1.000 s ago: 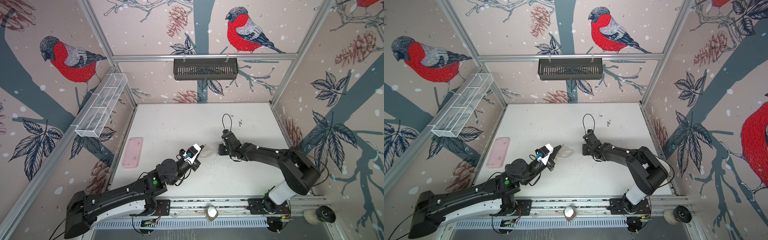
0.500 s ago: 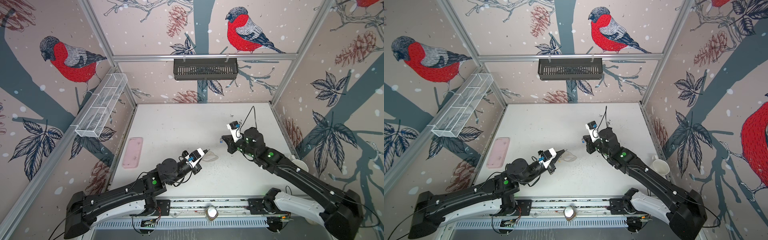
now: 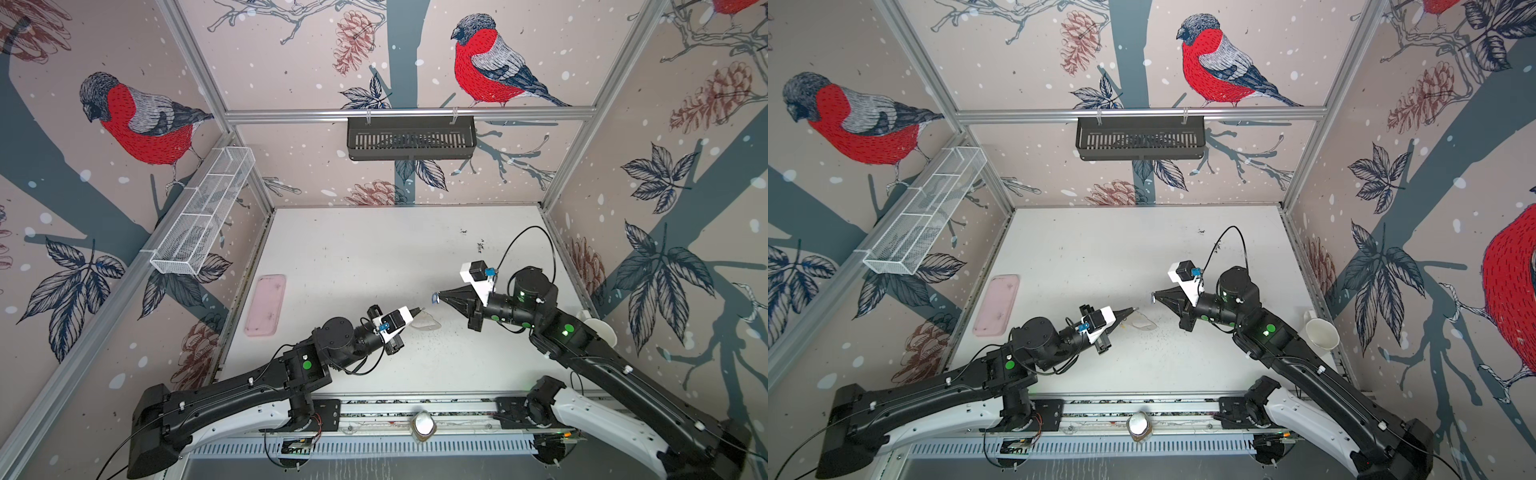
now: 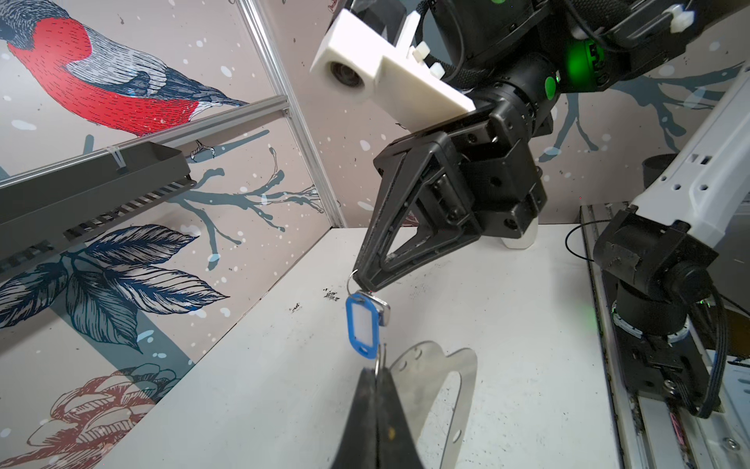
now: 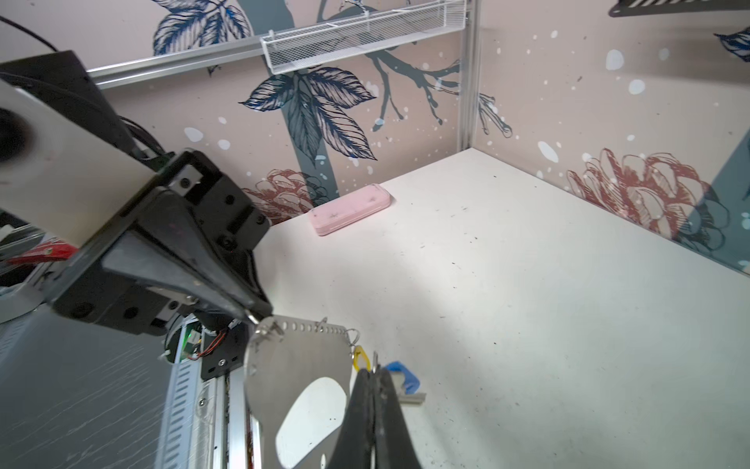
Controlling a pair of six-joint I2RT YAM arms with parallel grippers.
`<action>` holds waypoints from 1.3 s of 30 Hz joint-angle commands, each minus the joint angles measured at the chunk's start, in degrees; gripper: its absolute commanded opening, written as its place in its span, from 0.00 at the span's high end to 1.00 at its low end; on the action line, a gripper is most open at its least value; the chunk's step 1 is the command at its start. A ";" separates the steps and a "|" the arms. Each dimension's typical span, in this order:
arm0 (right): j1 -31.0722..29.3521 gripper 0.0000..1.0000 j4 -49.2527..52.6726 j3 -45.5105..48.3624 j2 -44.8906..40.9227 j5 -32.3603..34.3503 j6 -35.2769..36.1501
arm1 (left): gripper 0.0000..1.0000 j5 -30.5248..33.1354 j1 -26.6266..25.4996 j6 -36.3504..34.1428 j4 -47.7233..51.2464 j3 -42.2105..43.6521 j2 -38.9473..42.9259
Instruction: Put the keys on the keyring
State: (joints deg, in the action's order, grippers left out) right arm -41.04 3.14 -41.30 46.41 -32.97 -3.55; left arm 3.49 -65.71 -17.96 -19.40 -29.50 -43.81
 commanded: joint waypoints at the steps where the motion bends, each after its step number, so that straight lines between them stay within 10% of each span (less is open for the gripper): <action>1: -1.07 1.00 -0.76 -0.27 -0.27 -4.53 1.52 | 1.00 -1.03 -0.35 -0.42 -1.94 -0.50 0.13; 39: -4.23 1.00 -0.93 -0.54 -0.92 -2.21 1.41 | 1.00 -3.25 -1.52 -0.33 -0.26 -3.04 -3.12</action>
State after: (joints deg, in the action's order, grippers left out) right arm -45.30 3.97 -41.34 45.69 -36.58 -1.41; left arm 2.31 -67.00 -18.00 -18.85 -31.99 -46.74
